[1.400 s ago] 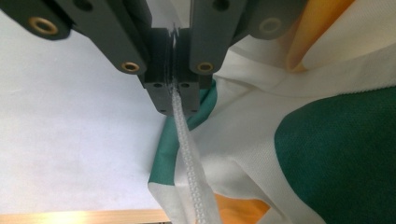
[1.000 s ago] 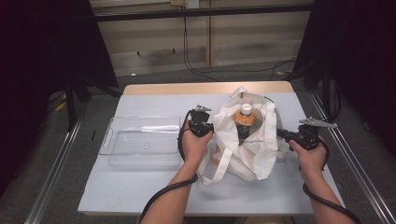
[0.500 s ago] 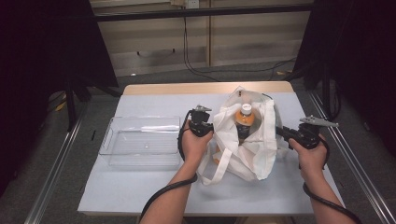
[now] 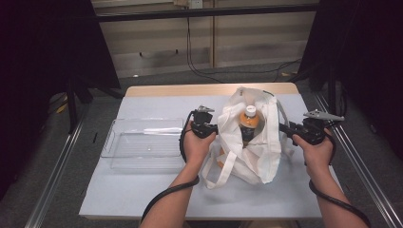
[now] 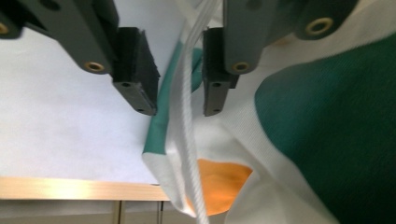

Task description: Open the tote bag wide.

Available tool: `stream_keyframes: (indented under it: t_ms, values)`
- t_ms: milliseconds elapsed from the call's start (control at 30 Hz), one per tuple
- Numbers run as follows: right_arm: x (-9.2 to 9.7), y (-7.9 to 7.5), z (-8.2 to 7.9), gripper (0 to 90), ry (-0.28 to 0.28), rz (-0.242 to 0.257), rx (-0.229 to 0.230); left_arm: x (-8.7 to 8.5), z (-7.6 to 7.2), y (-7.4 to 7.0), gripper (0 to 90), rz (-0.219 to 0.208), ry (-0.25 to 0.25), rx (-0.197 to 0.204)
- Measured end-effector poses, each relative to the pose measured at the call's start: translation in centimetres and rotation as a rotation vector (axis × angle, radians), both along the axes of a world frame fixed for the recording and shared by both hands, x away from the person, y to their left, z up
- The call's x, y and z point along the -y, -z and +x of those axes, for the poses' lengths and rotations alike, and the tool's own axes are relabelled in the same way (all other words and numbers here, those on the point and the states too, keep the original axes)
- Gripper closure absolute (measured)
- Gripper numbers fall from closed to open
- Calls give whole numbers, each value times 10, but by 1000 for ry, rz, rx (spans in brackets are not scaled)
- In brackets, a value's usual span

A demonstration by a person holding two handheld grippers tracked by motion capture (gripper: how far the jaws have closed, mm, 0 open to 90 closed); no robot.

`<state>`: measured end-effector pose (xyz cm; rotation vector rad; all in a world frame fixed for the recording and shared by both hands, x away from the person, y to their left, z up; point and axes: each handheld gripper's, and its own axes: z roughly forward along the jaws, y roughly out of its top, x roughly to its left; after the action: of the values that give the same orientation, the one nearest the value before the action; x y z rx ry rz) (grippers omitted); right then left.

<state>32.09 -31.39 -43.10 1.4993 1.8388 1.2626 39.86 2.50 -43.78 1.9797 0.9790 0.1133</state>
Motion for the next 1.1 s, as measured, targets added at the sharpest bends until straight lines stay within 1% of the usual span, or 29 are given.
stream_keyframes:
  t_ms: [33, 67, 133, 200, 233, 267, 300, 333, 367, 400, 433, 467, 500, 533, 567, 600, 667, 733, 800, 833, 900, 933, 1033, 1067, 1100]
  values:
    - [0, -2, 1, 590, 2, 4, -1, -1, 1, -1, 875, 11, 9, 1]
    - [0, -4, 2, 591, 10, -7, 2, -1, 1, -2, 875, 7, 8, 2]
    - [1, -9, 4, 588, 14, -9, 13, -1, 1, -2, 875, 10, 11, 3]
    - [0, -14, 6, 593, 15, -30, 22, -1, 1, -3, 875, 12, 13, 3]
    - [0, -14, 6, 593, 15, -30, 22, -1, 1, -3, 875, 9, 7, 4]
    - [0, -18, 9, 621, 13, -20, 30, -1, 1, -3, 876, 10, 13, 3]
    - [0, -18, 9, 621, 13, -20, 30, -1, 1, -3, 875, 10, 13, 3]
    - [-1, -20, 12, 651, 9, -25, 37, -1, 1, -3, 875, 8, 8, 4]
    - [-2, -21, 12, 707, 11, -22, 41, 0, 2, -3, 875, 5, 10, 3]
    - [-2, -21, 13, 768, 4, -30, 45, 0, 2, -2, 875, 6, 10, 3]
    - [-3, -21, 13, 781, 6, -36, 47, -1, 2, -2, 876, 9, 7, 4]
    - [-2, -20, 13, 834, 16, -28, 48, -1, 2, -2, 875, 2, 4, 2]
    - [-1, -18, 13, 876, 22, -9, 52, -1, 2, -1, 876, 1, 3, 2]
    - [-1, -17, 13, 881, 39, -13, 57, -1, 2, -1, 875, 1, 2, 0]
    - [-1, -17, 13, 881, 39, -13, 57, -1, 2, -1, 876, 1, 2, 0]
    - [2, -11, 13, 884, 46, -14, 45, -1, 3, -1, 876, 2, 3, 4]
    - [4, -6, 12, 884, 59, -4, 36, -1, 3, -2, 876, 2, 2, 5]
    - [5, -4, 12, 885, 59, -5, 28, -1, 4, -2, 876, 0, 0, 7]
    - [7, 2, 13, 884, 60, 2, 16, -1, 4, -2, 876, 8, 2, 6]
    - [8, 8, 13, 884, 63, 10, 1, 0, 5, -1, 876, 5, -1, 4]
    - [9, 9, 14, 885, 63, 12, -2, 0, 5, -1, 876, 5, -5, 5]
    - [10, 14, 14, 884, 67, 21, -13, 0, 5, -1, 875, 3, -4, 5]
    - [11, 18, 14, 884, 65, 21, -21, 0, 4, 0, 875, -4, -9, 3]
    - [11, 23, 13, 884, 70, 24, -35, 0, 4, 0, 875, -5, -8, 1]
    - [12, 26, 13, 884, 74, 37, -47, 0, 5, 0, 875, -1, -7, 5]
